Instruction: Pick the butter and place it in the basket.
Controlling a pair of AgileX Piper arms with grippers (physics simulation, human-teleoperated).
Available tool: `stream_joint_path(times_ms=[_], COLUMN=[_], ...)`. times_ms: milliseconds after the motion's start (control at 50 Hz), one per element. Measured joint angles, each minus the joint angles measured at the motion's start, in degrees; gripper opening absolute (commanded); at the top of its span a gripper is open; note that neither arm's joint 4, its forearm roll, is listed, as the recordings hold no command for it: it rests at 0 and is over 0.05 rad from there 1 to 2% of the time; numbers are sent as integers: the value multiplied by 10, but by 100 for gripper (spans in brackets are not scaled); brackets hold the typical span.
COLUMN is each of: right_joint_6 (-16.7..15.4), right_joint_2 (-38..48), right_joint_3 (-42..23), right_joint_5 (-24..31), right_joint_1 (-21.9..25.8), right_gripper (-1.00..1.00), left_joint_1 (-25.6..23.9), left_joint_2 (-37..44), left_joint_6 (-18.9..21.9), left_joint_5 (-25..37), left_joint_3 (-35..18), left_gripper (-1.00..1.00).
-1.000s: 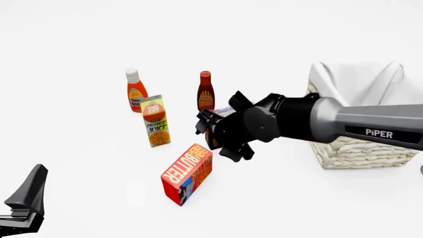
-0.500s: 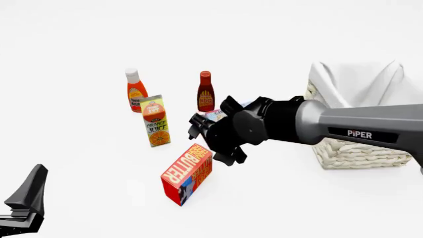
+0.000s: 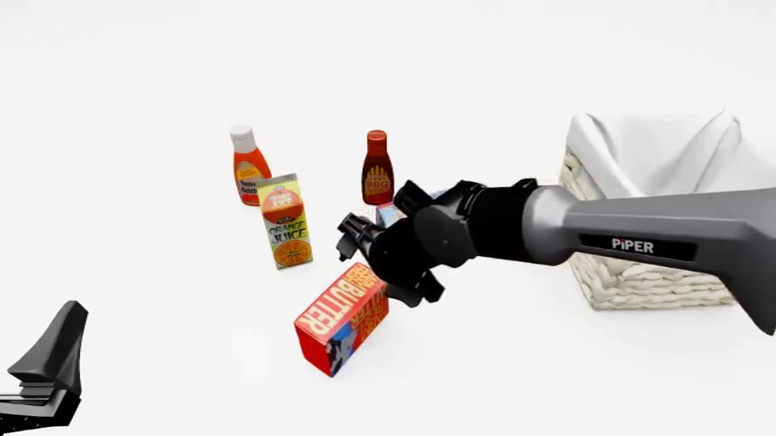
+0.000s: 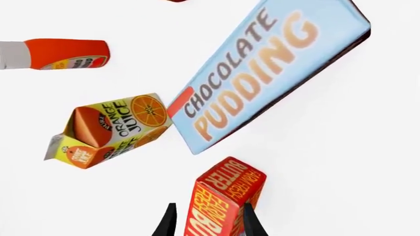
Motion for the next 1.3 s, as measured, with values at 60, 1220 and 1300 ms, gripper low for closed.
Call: stream_joint_path(times_ms=[60,1220,1300], right_joint_6=[2,76,80], right_joint_2=[2,36,38], right_joint_3=[-2,-7,-12], right_joint_5=[0,1,9], right_joint_1=[0,12,13], right_gripper=[100,100,100], left_joint_1=[0,0,0], left_joint_2=[0,0,0], left_joint_6=[0,0,0], left_joint_5=[0,0,0], left_joint_3=[0,0,0], left_gripper=[100,100,100])
